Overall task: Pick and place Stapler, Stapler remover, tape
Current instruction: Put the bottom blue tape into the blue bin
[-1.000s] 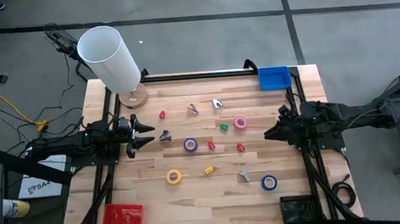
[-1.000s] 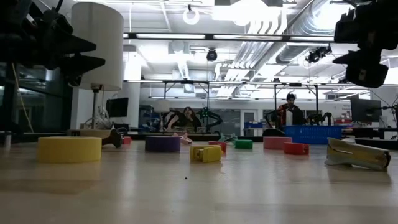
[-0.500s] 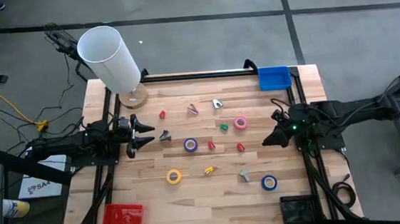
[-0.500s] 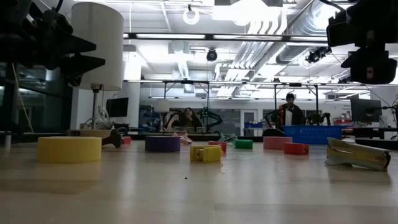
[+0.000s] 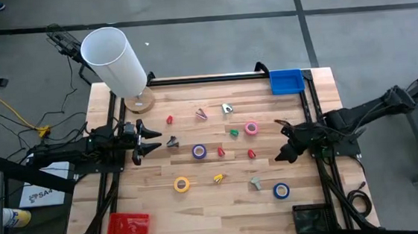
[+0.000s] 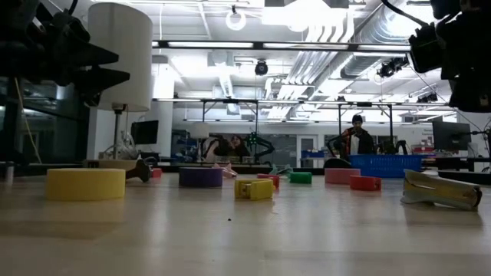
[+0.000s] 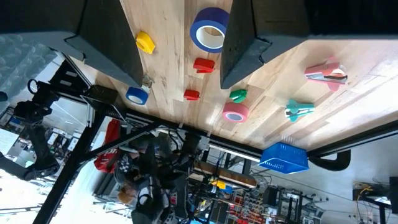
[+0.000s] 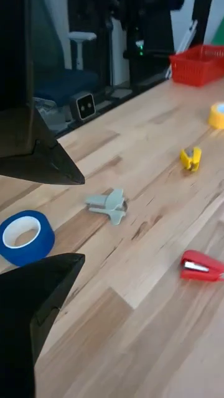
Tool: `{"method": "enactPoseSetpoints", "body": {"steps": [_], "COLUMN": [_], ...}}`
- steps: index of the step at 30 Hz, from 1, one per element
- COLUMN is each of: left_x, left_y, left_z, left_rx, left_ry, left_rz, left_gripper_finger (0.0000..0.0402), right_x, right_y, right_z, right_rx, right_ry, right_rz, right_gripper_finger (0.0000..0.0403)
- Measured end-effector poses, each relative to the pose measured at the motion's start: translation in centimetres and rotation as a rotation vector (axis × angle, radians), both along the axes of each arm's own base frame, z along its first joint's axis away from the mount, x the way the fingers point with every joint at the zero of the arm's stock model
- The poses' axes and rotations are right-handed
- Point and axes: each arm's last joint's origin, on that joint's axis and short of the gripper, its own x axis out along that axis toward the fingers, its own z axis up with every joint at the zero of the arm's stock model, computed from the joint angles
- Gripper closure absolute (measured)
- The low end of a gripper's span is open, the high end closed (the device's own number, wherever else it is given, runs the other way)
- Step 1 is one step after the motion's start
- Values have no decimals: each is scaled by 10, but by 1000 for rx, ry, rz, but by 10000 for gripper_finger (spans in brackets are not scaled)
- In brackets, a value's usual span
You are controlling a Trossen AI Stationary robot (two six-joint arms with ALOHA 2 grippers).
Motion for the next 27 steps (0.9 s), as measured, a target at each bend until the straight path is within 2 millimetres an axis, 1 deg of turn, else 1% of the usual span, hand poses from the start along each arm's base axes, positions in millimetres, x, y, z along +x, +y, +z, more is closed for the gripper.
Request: {"method": "enactPoseSetpoints", "body": {"steps": [18,20,27], "left_x": [0,0,0], "left_y": [0,0,0], "left_z": [0,0,0], "left_rx": [0,0,0], "left_ry": [0,0,0], "left_rz": [0,0,0], "left_gripper_finger": [188,188,188], "right_x": [4,5,8], "right_y": [31,33,34], "right_z": [-19,-15,15], "right_rx": [50,38,-89], "right_ry": [203,227,323], "right_rz": [-23,-22,-38], "right_gripper_finger": [221,221,222]}}
